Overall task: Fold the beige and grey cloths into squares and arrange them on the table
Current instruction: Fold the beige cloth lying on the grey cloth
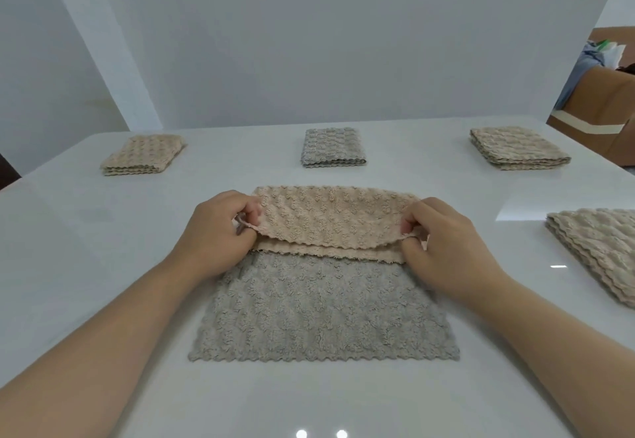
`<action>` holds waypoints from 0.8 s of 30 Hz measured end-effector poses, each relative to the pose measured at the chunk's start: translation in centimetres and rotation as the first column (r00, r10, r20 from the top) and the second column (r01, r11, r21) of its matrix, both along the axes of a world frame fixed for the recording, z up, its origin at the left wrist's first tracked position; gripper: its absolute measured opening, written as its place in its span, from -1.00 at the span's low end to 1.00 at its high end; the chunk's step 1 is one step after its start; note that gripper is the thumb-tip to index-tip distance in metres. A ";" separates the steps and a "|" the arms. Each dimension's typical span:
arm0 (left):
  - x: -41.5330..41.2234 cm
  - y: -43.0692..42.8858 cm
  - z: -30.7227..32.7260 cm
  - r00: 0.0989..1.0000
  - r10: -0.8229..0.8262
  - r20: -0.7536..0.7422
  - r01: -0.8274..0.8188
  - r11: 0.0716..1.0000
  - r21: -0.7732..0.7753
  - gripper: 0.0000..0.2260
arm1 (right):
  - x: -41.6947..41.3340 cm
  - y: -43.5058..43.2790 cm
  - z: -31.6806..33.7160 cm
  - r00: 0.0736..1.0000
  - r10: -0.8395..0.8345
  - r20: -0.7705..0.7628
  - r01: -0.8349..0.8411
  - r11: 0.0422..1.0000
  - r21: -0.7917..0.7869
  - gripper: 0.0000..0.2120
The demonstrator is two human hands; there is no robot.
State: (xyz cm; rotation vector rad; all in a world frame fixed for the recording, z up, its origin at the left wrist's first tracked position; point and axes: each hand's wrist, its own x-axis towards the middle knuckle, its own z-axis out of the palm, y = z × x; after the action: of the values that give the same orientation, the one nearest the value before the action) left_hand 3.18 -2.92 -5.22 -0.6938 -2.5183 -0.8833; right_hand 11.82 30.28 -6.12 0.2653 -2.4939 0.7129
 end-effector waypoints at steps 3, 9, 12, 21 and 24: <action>0.1 -0.3 -0.5 1.000 0.015 0.012 -0.016 1.000 0.023 -0.73 | 0.5 0.1 -0.2 1.000 -0.024 -0.004 0.024 1.000 -0.017 -0.82; -0.1 -0.6 -1.3 0.998 -0.002 0.056 0.001 1.000 0.013 -0.72 | 0.5 0.0 -0.5 0.997 -0.052 0.052 0.052 0.999 -0.007 -0.86; -0.3 -0.7 -1.5 0.998 -0.001 0.062 0.000 1.000 0.013 -0.72 | 0.5 -0.2 -0.7 0.996 -0.039 0.077 0.036 0.999 0.039 -0.86; -0.4 -0.9 -1.6 0.999 -0.028 0.039 0.030 0.999 -0.039 -0.70 | 0.5 -0.3 -0.8 0.998 -0.033 0.051 0.030 0.998 0.064 -0.85; -0.4 -1.0 -1.6 0.999 -0.034 0.041 0.037 0.998 -0.059 -0.70 | 0.5 -0.3 -0.7 0.997 -0.050 0.061 0.047 0.998 0.043 -0.86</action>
State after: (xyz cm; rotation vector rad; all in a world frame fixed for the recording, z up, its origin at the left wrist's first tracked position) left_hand 2.77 -3.93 -6.85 -0.7492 -2.5840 -0.8454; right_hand 12.36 29.99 -6.82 0.1998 -2.5670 0.6600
